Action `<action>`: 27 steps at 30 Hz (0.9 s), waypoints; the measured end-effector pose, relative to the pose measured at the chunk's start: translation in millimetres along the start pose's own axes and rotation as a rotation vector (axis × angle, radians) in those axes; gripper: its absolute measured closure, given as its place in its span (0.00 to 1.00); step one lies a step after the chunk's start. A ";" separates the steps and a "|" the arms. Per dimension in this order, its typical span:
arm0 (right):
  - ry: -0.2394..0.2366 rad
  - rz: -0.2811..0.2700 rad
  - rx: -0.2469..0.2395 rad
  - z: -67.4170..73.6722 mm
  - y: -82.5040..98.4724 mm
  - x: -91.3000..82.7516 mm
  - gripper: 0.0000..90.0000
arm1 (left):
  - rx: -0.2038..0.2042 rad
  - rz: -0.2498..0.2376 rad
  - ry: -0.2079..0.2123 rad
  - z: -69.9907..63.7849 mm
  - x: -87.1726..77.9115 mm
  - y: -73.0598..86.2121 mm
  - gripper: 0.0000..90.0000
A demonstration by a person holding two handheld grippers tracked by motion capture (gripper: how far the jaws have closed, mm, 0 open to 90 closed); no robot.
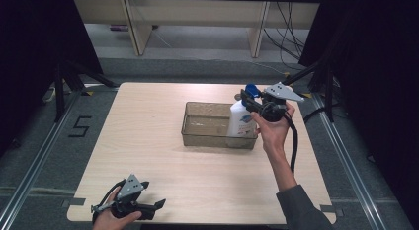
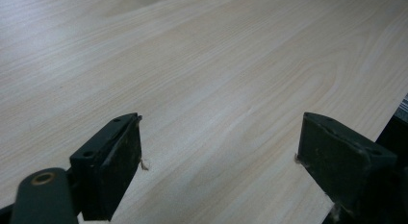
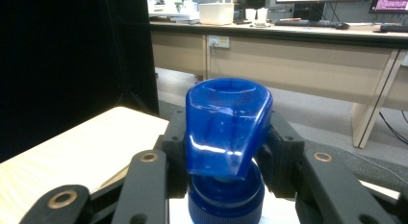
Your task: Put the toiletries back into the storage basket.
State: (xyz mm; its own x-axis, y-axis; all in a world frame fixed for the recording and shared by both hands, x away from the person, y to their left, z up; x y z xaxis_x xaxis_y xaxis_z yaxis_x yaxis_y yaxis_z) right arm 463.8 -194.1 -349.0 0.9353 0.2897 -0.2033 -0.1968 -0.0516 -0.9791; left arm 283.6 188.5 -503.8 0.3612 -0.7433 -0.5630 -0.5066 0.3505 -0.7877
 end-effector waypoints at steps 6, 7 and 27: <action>-0.056 0.009 0.042 2.2 0.3 0.7 0.43 | -0.001 0.000 0.000 0.0 0.5 0.2 0.17; -0.041 0.006 0.022 7.7 -0.7 -0.2 0.36 | 0.000 -0.002 -0.003 -0.1 0.7 0.3 0.17; 0.011 0.066 0.054 0.2 6.4 -2.5 0.25 | 0.015 0.021 -0.003 0.5 -1.7 -0.2 0.17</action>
State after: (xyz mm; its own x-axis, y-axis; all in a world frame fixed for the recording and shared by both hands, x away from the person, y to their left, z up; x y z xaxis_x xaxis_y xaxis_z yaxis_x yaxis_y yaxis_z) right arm 460.1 -195.0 -354.8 0.9230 0.2767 -0.2673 -0.2731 -0.0181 -0.9618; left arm 283.4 190.0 -502.8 0.3530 -0.7337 -0.5806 -0.5023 0.3750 -0.7791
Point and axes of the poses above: each handheld gripper's, and its own axes: x roughly forward along the jaws, y roughly out of its underside, z roughly to its left, the point moved 1 cm from there along x, roughly forward along the jaws, and after that the axes turned 13 degrees about y, right-handed, at the moved point
